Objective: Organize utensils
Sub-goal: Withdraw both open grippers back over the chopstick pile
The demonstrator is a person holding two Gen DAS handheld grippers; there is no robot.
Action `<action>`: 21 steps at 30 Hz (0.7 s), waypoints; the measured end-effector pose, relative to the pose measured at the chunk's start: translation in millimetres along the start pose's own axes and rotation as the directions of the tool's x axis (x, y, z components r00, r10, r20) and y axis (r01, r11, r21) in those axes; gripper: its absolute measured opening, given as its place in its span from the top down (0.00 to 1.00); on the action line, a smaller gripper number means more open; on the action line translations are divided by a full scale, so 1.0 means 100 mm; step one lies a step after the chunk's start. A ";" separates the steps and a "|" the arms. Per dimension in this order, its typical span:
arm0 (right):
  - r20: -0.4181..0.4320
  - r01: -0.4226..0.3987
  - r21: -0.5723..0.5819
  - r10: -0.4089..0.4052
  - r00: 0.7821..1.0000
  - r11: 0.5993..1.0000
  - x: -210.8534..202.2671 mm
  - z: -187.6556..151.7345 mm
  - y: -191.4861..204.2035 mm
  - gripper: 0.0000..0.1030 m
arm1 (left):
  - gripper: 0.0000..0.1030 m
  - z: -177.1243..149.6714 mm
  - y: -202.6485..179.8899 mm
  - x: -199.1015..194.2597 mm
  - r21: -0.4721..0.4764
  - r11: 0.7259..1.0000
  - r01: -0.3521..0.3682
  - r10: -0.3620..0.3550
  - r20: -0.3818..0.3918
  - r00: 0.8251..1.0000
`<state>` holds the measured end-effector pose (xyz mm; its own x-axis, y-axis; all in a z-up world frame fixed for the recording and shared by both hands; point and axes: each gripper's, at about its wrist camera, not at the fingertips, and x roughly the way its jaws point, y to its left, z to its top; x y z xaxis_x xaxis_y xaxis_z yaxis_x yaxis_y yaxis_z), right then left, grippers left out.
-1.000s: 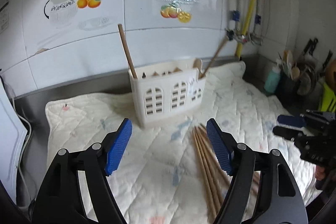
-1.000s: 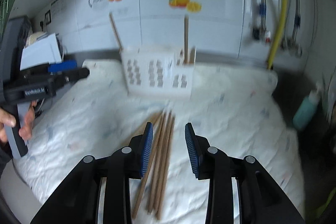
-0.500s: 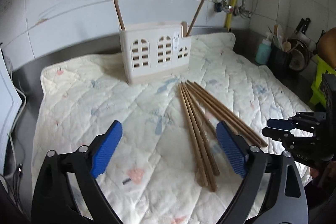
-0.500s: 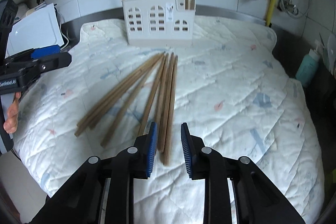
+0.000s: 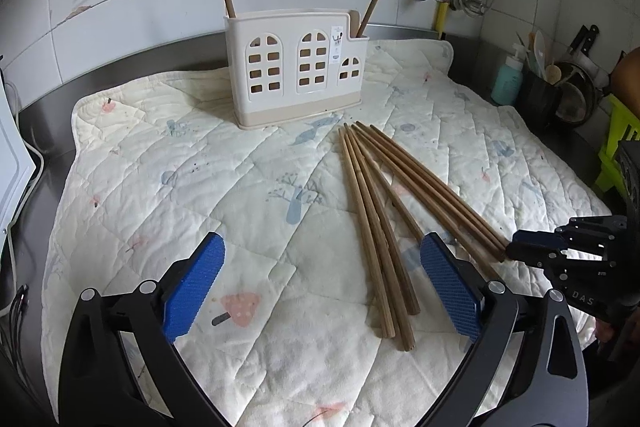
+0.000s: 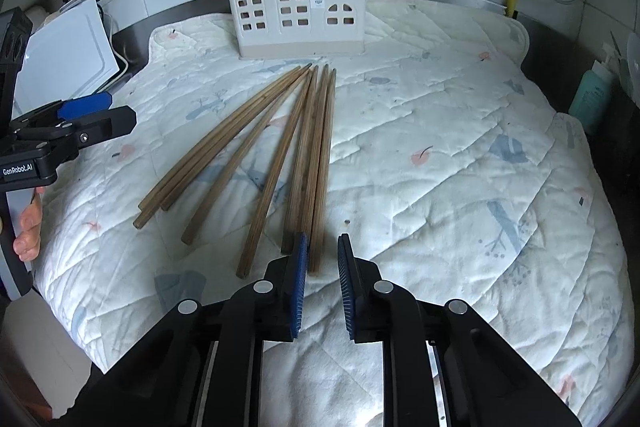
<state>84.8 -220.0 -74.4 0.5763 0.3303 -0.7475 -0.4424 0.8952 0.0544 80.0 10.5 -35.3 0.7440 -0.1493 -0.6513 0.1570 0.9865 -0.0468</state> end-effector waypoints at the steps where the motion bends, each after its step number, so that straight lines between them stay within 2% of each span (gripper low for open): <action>1: -0.003 0.005 -0.003 -0.005 1.000 1.000 0.01 -0.01 0.00 0.87 | 0.05 -0.01 0.00 0.00 0.003 1.000 -0.002 0.002 -0.002 1.000; 21: 0.001 0.023 0.031 -0.023 1.000 0.999 0.06 0.07 -0.10 0.88 | 0.05 -0.18 -0.07 0.17 0.041 0.999 -0.017 0.020 -0.077 0.997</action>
<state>97.8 -224.6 -74.8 0.5871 0.3095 -0.7480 -0.4074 0.9114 0.0573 79.9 2.7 -59.3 0.6951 -0.1238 -0.7082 0.1711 0.9852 -0.0043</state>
